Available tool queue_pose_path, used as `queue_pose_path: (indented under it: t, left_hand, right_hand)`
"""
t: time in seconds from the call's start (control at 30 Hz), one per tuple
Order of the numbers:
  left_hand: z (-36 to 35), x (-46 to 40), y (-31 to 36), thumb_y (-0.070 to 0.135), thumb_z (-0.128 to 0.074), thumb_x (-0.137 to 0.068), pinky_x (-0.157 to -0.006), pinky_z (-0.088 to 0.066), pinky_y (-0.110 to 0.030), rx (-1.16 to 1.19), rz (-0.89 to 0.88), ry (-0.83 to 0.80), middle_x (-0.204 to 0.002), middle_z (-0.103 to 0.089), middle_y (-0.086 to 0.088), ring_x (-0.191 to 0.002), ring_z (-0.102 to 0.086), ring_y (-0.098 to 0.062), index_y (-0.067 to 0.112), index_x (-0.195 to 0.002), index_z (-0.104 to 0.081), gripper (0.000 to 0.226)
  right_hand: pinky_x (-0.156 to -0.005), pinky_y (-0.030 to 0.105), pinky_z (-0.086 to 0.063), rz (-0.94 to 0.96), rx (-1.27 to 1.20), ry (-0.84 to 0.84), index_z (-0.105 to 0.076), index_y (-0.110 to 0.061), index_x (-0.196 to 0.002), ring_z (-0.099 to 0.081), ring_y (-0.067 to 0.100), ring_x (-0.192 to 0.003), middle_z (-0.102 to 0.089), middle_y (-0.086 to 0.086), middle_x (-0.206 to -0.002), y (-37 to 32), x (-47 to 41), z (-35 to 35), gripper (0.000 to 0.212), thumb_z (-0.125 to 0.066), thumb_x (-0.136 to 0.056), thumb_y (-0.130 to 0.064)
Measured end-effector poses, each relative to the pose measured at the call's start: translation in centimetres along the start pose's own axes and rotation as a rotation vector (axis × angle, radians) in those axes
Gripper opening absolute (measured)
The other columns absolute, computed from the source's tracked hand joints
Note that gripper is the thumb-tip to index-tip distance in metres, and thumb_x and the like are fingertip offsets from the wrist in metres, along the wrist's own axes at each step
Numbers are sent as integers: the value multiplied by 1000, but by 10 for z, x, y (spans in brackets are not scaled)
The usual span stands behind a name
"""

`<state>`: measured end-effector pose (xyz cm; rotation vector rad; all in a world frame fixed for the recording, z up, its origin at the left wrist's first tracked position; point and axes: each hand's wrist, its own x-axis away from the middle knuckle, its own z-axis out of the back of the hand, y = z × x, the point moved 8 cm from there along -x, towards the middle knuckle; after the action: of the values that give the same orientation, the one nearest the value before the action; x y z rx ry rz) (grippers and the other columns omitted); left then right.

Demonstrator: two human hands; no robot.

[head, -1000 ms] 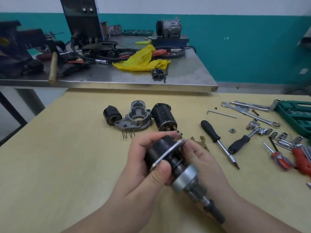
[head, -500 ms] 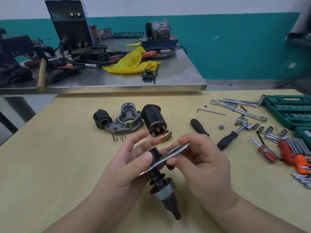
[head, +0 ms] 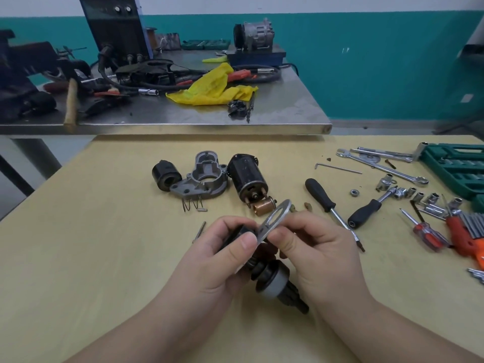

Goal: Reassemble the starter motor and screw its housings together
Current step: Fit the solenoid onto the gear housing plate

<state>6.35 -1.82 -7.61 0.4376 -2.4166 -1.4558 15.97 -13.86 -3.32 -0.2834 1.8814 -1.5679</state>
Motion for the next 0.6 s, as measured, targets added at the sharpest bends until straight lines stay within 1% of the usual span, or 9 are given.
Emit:
queue_pose_path:
  t: [0.07,0.1,0.17,0.27,0.3,0.4,0.47,0.53,0.6]
  left_hand:
    - [0,1,-3,46,-98,-70,-96,-51,-55,32,32,-18,-118,-70,-24,-109,-70,-37,4,-120,-66,73]
    - [0,1,-3,46,-98,-70,-97,-50,-56,34,36,-23,-118,-71,-24,-109,-71,-37,4,-120,-66,72]
    - [2,1,-1,47,-98,-69,-92,-54,-51,3,16,-21,-115,-72,-21,-106,-71,-34,5,-119,-68,72]
    - [5,2,5,50,-99,-66,-80,-58,-32,-58,-41,8,-109,-73,-14,-98,-73,-26,10,-117,-71,71]
    - [5,2,7,50,-98,-68,-78,-57,-31,-75,-58,7,-108,-73,-13,-97,-72,-25,11,-118,-71,70]
    - [4,3,8,50,-95,-75,-80,-55,-34,-124,-95,-24,-113,-73,-19,-101,-71,-29,14,-122,-70,64]
    - [3,5,9,52,-94,-76,-83,-57,-32,-152,-116,-48,-119,-74,-16,-105,-73,-28,17,-122,-70,63]
    - [4,5,10,58,-94,-72,-88,-56,-38,-202,-133,-25,-123,-73,-14,-108,-70,-29,21,-122,-70,67]
    - [4,5,10,55,-91,-75,-85,-53,-42,-205,-150,-9,-117,-73,-13,-102,-67,-29,20,-124,-69,64]
  right_hand:
    - [-64,17,-54,-16,17,-20,-83,-25,-81,-67,4,-66,-77,0,-75,1,-1,0,6,-87,-82,-20]
    - [-64,18,-53,-22,23,-31,-83,-23,-81,-67,5,-66,-76,1,-75,1,-2,1,4,-86,-82,-20]
    - [-64,18,-54,-29,26,-52,-85,-19,-83,-67,5,-68,-77,3,-77,1,-4,1,3,-85,-83,-23]
    - [-65,15,-53,-8,6,-73,-86,-17,-89,-70,4,-70,-80,0,-80,-1,-5,1,13,-78,-80,-21]
    - [-64,15,-53,-10,-7,-78,-87,-17,-90,-71,5,-70,-80,-1,-81,0,-5,1,14,-78,-80,-21]
    - [-62,19,-54,-87,-53,-76,-87,-15,-94,-72,10,-69,-81,6,-84,8,-5,1,18,-81,-80,-24]
    - [-63,24,-56,-180,-69,-83,-85,-14,-97,-74,16,-73,-81,9,-89,16,-4,0,29,-85,-80,-37]
    - [-65,33,-62,-316,-84,-104,-85,-18,-99,-77,29,-80,-81,13,-94,25,-1,-4,56,-86,-73,-67]
    - [-70,46,-63,-452,-101,-172,-84,-18,-98,-76,43,-82,-78,22,-97,35,5,-13,75,-81,-63,-84]
